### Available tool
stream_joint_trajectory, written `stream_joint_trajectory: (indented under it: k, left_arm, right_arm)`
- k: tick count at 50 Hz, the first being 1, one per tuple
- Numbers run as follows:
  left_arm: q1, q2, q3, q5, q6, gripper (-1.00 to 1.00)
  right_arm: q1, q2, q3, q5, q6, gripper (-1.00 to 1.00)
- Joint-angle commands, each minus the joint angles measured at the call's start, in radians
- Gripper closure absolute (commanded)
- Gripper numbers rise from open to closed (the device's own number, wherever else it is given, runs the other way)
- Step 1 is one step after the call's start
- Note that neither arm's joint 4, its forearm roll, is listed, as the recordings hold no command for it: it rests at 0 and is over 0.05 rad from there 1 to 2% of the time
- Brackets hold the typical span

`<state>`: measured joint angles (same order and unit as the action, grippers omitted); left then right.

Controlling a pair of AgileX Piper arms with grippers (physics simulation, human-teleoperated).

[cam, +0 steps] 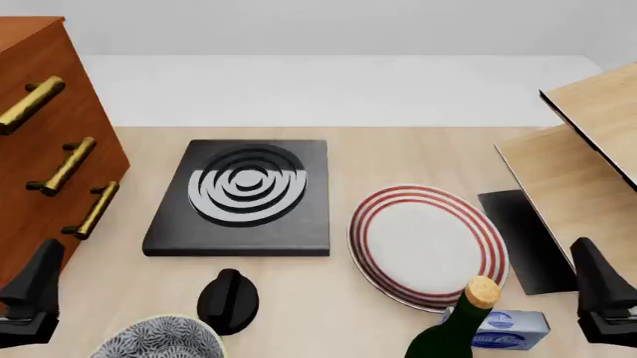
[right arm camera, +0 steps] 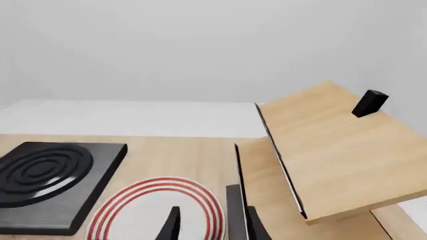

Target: Pick up the akita bowl and put it on the plate.

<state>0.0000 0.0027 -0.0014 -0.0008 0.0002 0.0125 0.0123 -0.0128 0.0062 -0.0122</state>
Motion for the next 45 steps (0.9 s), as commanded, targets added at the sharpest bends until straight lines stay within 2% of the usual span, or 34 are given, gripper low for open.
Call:
stream_joint_trajectory:
  k: [1,3,4,6,7,8,11,13,15,17,19,21,26,28,32,33,34,35,37,38,40,45]
  left_arm:
    - [0.0,0.001,-0.004,-0.001,0.0,-1.0]
    - [0.0,0.002,-0.003,-0.001,0.0,-1.0]
    - [0.0,-0.001,-0.004,-0.006,-0.001,-1.0]
    - [0.0,0.004,-0.003,-0.003,0.0,-1.0]
    - [0.0,0.004,-0.003,-0.002,0.0,-1.0]
    - [0.0,0.005,-0.002,-0.001,0.0,-1.0]
    - [0.0,-0.002,-0.001,-0.014,-0.001,-1.0]
    - [0.0,0.0,-0.002,-0.005,-0.001,-1.0]
    - [0.0,0.003,-0.004,-0.001,-0.001,-1.0]
    - [0.0,0.006,-0.003,-0.001,0.0,-1.0]
    - [0.003,0.008,-0.002,-0.005,0.0,-1.0]
    - [0.003,0.007,-0.001,-0.005,-0.001,-1.0]
    - [0.003,0.007,-0.002,-0.004,-0.001,-1.0]
    - [0.003,0.009,-0.003,-0.005,-0.001,-1.0]
    - [0.003,0.008,-0.002,-0.005,-0.001,-1.0]
    - [0.003,0.008,-0.003,-0.003,-0.001,-1.0]
    - [0.003,0.008,-0.003,-0.003,-0.001,-1.0]
    - [0.003,0.008,-0.001,-0.004,-0.001,-1.0]
    - [0.003,0.007,-0.002,-0.003,-0.001,-1.0]
    - [0.003,0.007,-0.002,-0.003,-0.001,-1.0]
    - [0.003,0.009,-0.002,-0.005,-0.001,-1.0]
    - [0.003,0.011,-0.002,-0.007,-0.001,-1.0]
  right_arm:
    - [0.036,0.051,-0.056,0.017,-0.032,-1.0]
    - [0.06,0.055,-0.084,0.037,-0.045,-1.0]
    - [0.086,0.088,-0.105,0.036,-0.075,-1.0]
    - [0.108,0.12,-0.143,0.043,-0.08,-1.0]
    - [0.097,0.126,-0.15,0.047,-0.065,-1.0]
    - [0.145,0.151,-0.171,0.049,-0.052,-1.0]
    - [0.149,0.17,-0.208,0.067,-0.108,-1.0]
    - [0.155,0.189,-0.239,0.084,-0.083,-1.0]
    - [0.198,0.217,-0.279,0.099,-0.13,-1.0]
    - [0.226,0.232,-0.302,0.112,-0.08,-1.0]
    - [0.255,0.242,-0.339,0.13,-0.114,-1.0]
    - [0.291,0.278,-0.374,0.149,-0.102,-1.0]
    - [0.378,0.362,-0.469,0.199,-0.137,-1.0]
    - [0.405,0.388,-0.503,0.217,-0.129,-1.0]
    - [0.469,0.458,-0.56,0.237,-0.164,-1.0]
    - [0.484,0.475,-0.579,0.244,-0.164,-1.0]
    - [0.49,0.486,-0.595,0.253,-0.132,-1.0]
    - [0.508,0.503,-0.607,0.255,-0.148,-1.0]
    - [0.531,0.527,-0.632,0.262,-0.142,-1.0]
    - [0.534,0.559,-0.648,0.277,-0.114,-1.0]
    - [0.567,0.58,-0.674,0.279,-0.14,-1.0]
    - [0.622,0.661,-0.732,0.31,-0.156,-1.0]
